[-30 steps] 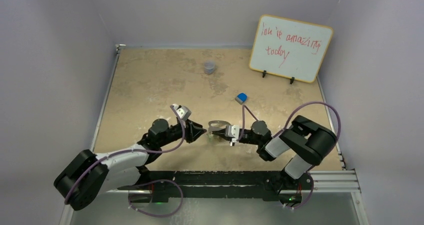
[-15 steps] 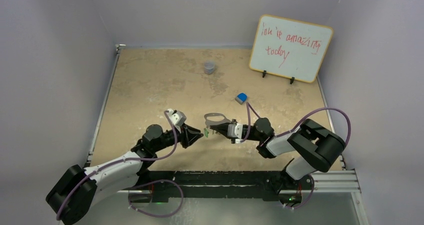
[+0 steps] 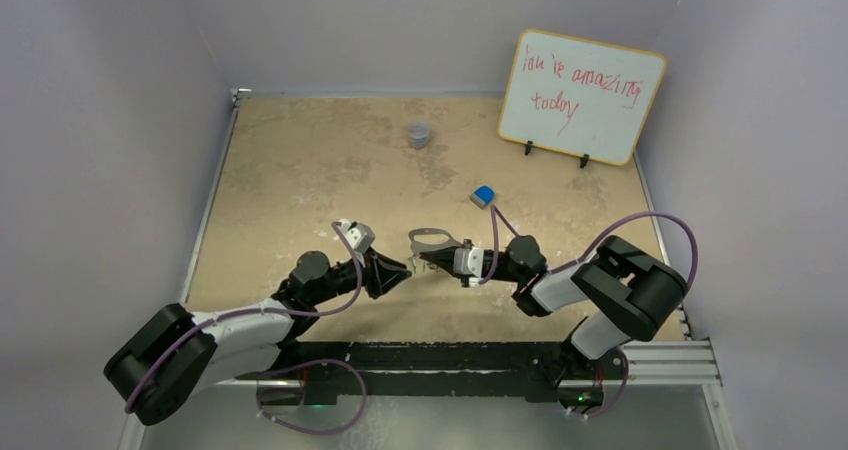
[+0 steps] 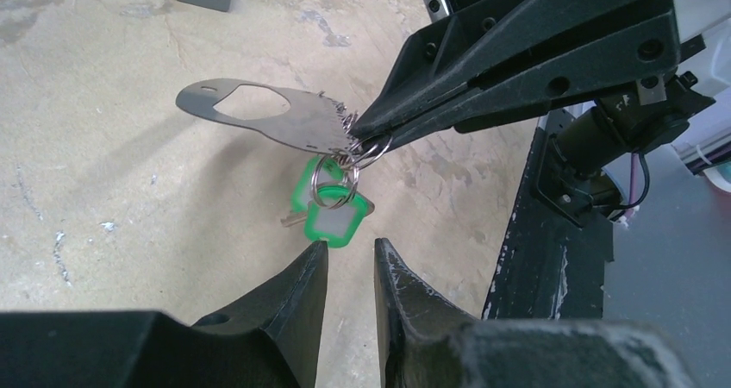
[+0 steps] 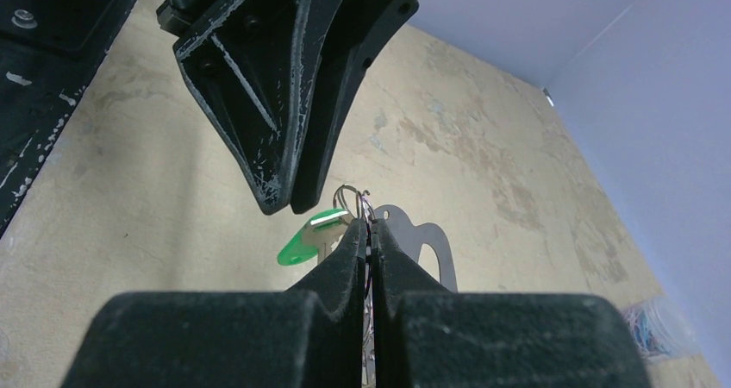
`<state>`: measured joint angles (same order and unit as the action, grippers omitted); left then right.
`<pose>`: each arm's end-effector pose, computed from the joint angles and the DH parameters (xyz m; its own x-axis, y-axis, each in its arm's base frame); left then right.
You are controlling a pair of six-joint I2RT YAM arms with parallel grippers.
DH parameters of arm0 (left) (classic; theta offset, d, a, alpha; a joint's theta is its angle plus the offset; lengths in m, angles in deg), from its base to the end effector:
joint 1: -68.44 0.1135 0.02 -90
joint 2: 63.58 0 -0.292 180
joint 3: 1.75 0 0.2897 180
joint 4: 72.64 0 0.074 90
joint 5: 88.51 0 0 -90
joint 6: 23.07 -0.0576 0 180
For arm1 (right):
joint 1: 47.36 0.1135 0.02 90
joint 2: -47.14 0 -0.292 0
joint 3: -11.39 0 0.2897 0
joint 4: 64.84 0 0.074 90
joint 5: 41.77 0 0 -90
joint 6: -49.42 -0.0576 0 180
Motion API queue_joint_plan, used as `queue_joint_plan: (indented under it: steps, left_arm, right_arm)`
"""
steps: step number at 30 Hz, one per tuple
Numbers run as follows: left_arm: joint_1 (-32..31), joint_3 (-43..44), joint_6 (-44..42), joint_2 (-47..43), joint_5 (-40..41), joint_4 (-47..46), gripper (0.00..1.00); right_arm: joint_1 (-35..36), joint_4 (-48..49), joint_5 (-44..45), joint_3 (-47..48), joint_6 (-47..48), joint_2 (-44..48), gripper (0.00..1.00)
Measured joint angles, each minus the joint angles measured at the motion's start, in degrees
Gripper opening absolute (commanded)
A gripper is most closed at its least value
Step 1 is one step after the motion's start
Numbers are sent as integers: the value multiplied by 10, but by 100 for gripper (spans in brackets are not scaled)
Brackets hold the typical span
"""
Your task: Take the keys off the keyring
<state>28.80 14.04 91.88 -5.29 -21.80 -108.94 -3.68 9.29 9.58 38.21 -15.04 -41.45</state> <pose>0.1443 -0.1491 0.1525 -0.4503 -0.1301 -0.8834 0.7707 0.4430 -0.4581 0.1676 0.2098 0.1756 0.5624 0.0715 -0.8237 -0.8180 0.1932 -0.5418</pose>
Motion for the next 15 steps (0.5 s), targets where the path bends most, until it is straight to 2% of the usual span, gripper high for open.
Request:
queue_joint_plan:
  steps: [8,15]
  left_arm:
    - [-9,0,32,69,2,-110,25]
    - [-10,0,45,94,19,-152,25]
  right_arm:
    - [0,0,2,0,-3,-12,0]
    - [-2,0,6,0,-7,-15,0]
